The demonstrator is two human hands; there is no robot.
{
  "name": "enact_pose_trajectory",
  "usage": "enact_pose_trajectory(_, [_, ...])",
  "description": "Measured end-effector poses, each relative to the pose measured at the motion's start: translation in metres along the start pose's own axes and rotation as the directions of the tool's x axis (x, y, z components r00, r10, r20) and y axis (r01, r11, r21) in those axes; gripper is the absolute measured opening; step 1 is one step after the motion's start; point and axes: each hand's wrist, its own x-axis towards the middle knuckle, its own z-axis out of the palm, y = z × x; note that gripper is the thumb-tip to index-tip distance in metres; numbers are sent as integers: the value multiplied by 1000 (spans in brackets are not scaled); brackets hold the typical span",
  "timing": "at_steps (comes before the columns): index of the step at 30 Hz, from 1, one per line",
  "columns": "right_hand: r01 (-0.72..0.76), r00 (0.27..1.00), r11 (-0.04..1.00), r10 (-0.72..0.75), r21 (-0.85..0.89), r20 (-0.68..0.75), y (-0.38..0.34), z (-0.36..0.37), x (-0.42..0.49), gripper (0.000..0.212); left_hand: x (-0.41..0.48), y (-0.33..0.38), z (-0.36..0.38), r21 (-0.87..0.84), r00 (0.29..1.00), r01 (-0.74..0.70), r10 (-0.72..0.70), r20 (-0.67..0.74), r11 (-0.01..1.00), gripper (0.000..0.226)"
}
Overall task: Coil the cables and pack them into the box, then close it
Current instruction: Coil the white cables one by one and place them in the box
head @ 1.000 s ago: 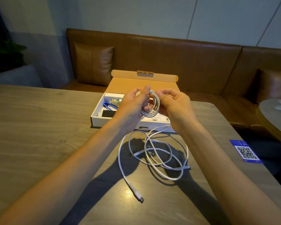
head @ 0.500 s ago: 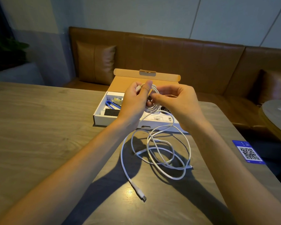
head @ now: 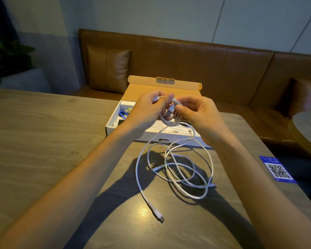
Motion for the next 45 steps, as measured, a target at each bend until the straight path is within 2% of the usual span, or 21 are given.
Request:
enact_pose_trajectory(3, [-41, 999, 996, 40, 85, 8, -1, 1, 1, 28, 0, 1, -1, -8, 1000, 8, -8, -7, 1000, 21])
enact_pose_trajectory(7, [-49, 986, 979, 16, 197, 167, 1, -5, 0, 45, 1, 0, 0, -77, 999, 39, -40, -10, 996, 30])
enact_pose_trajectory(9, [26, 988, 996, -40, 90, 151, 3, -3, -2, 50, 0, -1, 3, -87, 998, 63, -65, -24, 994, 34])
enact_pose_trajectory(12, [191, 982, 976, -190, -103, 13, 8, 5, -2, 33, -2, -1, 4, -170, 989, 146, -143, 31, 975, 34])
enact_pose_trajectory(14, [290, 951, 940, -304, -178, -56, 11, 9, -1, 22, 0, 0, 1, -272, 979, 201, -184, 87, 941, 32])
enact_pose_trajectory(17, [403, 878, 854, -462, -331, -123, 13, 11, -1, 23, 2, 1, -2, -391, 966, 257, -228, 121, 884, 27])
enact_pose_trajectory(20, [427, 832, 825, -519, -370, -196, 13, 14, -1, 21, 1, 3, -1, -474, 967, 254, -236, 100, 843, 26])
enact_pose_trajectory(23, [429, 835, 854, -499, -296, -230, 15, 19, -3, 19, 0, 2, 1, -554, 975, 203, -219, 38, 807, 27])
enact_pose_trajectory(27, [390, 882, 910, -413, -139, -228, 14, 18, -5, 16, -1, -1, 0, -637, 976, 171, -219, 4, 752, 26])
enact_pose_trajectory(29, [332, 905, 937, -348, -106, -243, 13, 15, -3, 12, -1, -1, 1, -588, 980, 152, -199, -15, 794, 24])
enact_pose_trajectory(32, [277, 914, 950, -307, -145, -265, 14, 13, -1, 12, 0, -1, 4, -465, 989, 106, -141, -39, 879, 18])
enact_pose_trajectory(37, [223, 919, 958, -269, -182, -290, 16, 11, 0, 15, -1, -1, 1, -383, 992, 125, -126, 24, 915, 18])
enact_pose_trajectory(42, [159, 958, 978, -185, -133, -218, 16, 13, 2, 19, -1, -4, 2, -331, 991, 52, -90, -101, 942, 15])
enact_pose_trajectory(45, [113, 969, 972, -154, -204, -193, 18, 13, 5, 20, 0, -9, 2, -298, 986, 12, -61, -157, 954, 18])
